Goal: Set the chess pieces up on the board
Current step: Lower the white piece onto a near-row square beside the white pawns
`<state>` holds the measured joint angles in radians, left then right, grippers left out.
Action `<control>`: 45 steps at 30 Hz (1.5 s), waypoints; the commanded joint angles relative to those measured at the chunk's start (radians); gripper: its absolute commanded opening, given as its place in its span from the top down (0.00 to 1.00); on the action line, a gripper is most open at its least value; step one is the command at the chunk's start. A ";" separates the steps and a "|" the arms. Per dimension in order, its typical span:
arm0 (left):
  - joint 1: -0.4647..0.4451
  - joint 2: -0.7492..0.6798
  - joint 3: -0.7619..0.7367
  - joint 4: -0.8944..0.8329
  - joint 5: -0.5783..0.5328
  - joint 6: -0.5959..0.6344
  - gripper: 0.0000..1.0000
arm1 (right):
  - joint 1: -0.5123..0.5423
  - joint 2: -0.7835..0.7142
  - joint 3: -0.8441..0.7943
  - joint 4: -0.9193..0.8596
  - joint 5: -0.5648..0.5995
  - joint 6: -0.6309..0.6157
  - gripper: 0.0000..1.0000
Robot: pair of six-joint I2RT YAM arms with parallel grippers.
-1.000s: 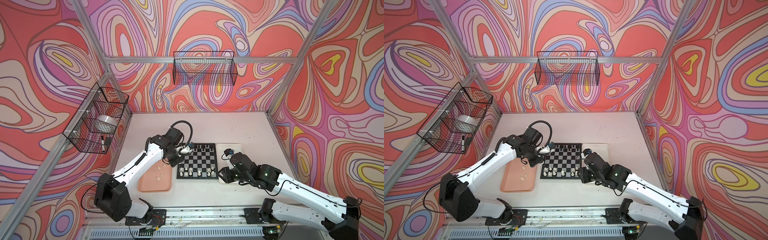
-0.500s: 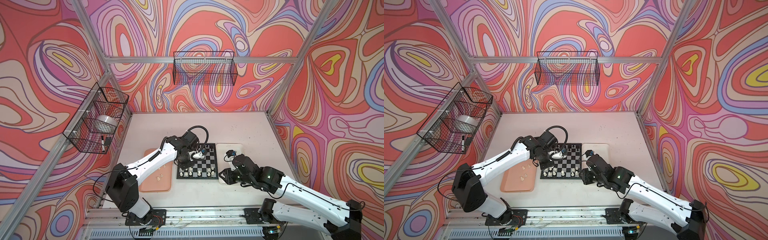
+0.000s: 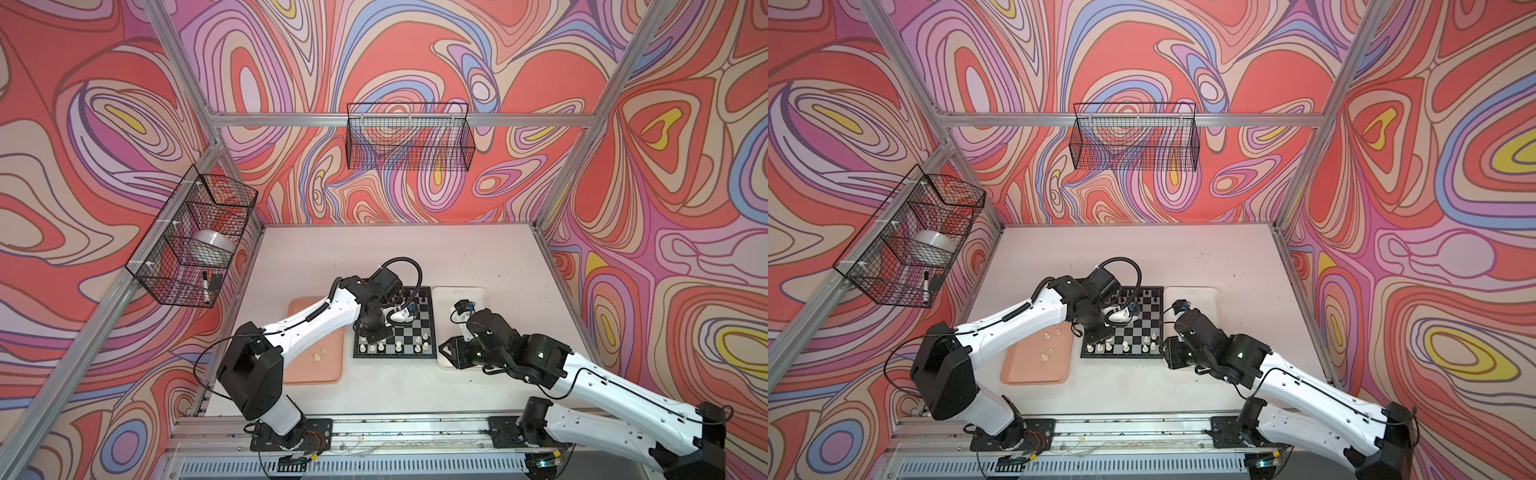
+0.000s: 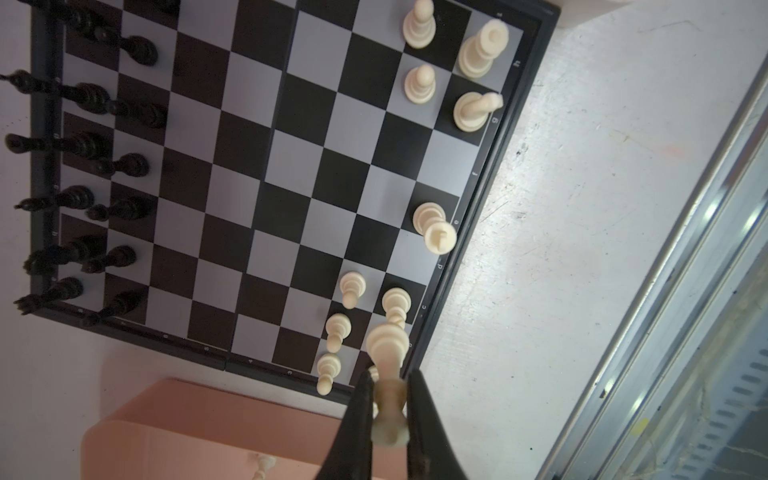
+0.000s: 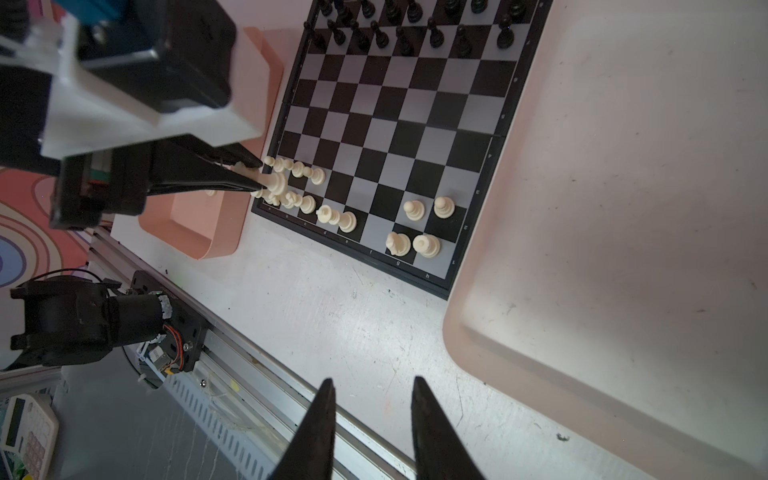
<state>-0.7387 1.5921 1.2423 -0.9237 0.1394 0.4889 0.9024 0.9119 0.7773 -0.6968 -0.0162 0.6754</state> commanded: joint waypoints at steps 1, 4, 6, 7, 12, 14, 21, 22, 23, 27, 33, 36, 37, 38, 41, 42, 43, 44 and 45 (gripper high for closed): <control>0.000 0.023 -0.020 0.013 0.020 0.001 0.86 | -0.003 0.001 -0.013 -0.006 0.015 0.005 0.69; -0.001 0.029 -0.029 0.025 0.020 0.001 0.86 | -0.003 0.001 -0.015 -0.006 0.016 0.005 0.69; -0.001 0.035 -0.030 0.032 0.024 -0.002 0.86 | -0.003 0.001 -0.016 -0.007 0.016 0.005 0.68; -0.001 0.037 -0.031 0.034 0.024 -0.004 0.86 | -0.004 0.003 -0.015 -0.006 0.016 0.004 0.69; -0.003 0.046 -0.017 0.033 0.049 -0.010 0.86 | -0.004 -0.001 -0.015 -0.015 0.018 0.002 0.69; -0.007 0.051 -0.012 0.036 0.042 -0.010 0.86 | -0.004 -0.003 -0.019 -0.012 0.018 0.004 0.69; -0.021 0.066 -0.010 0.040 0.045 -0.012 0.86 | -0.003 -0.005 -0.026 -0.012 0.019 0.009 0.69; -0.025 0.068 -0.010 0.040 0.045 -0.013 0.86 | -0.003 -0.007 -0.025 -0.016 0.019 0.008 0.68; -0.029 0.070 -0.007 0.040 0.045 -0.012 0.86 | -0.004 -0.011 -0.025 -0.018 0.022 0.009 0.69; -0.046 0.081 0.001 0.043 0.031 -0.010 0.86 | -0.004 -0.023 -0.028 -0.023 0.028 0.009 0.69; -0.057 0.095 0.003 0.052 0.022 -0.005 0.86 | -0.003 -0.027 -0.031 -0.028 0.030 0.008 0.69; -0.058 0.100 -0.001 0.060 0.012 -0.007 0.87 | -0.003 -0.032 -0.032 -0.032 0.032 0.010 0.69; -0.057 0.101 -0.005 0.063 0.008 -0.006 0.86 | -0.004 -0.034 -0.032 -0.033 0.033 0.010 0.69; -0.059 0.101 -0.008 0.068 0.006 -0.007 0.86 | -0.005 -0.036 -0.031 -0.034 0.034 0.011 0.69; -0.059 0.103 -0.012 0.075 0.008 -0.010 0.86 | -0.004 -0.044 -0.032 -0.038 0.036 0.013 0.69; -0.060 0.104 -0.012 0.077 0.009 -0.011 0.86 | -0.004 -0.047 -0.033 -0.039 0.036 0.015 0.69; -0.060 0.106 -0.013 0.081 0.009 -0.011 0.86 | -0.004 -0.049 -0.034 -0.039 0.037 0.016 0.69; -0.061 0.108 -0.015 0.084 0.008 -0.013 0.86 | -0.003 -0.051 -0.033 -0.042 0.039 0.016 0.69; -0.062 0.110 -0.015 0.086 0.009 -0.013 0.86 | -0.003 -0.053 -0.032 -0.044 0.041 0.017 0.69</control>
<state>-0.7933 1.6844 1.2236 -0.8471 0.1528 0.4774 0.9028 0.8738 0.7555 -0.7238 0.0044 0.6834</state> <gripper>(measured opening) 0.138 0.313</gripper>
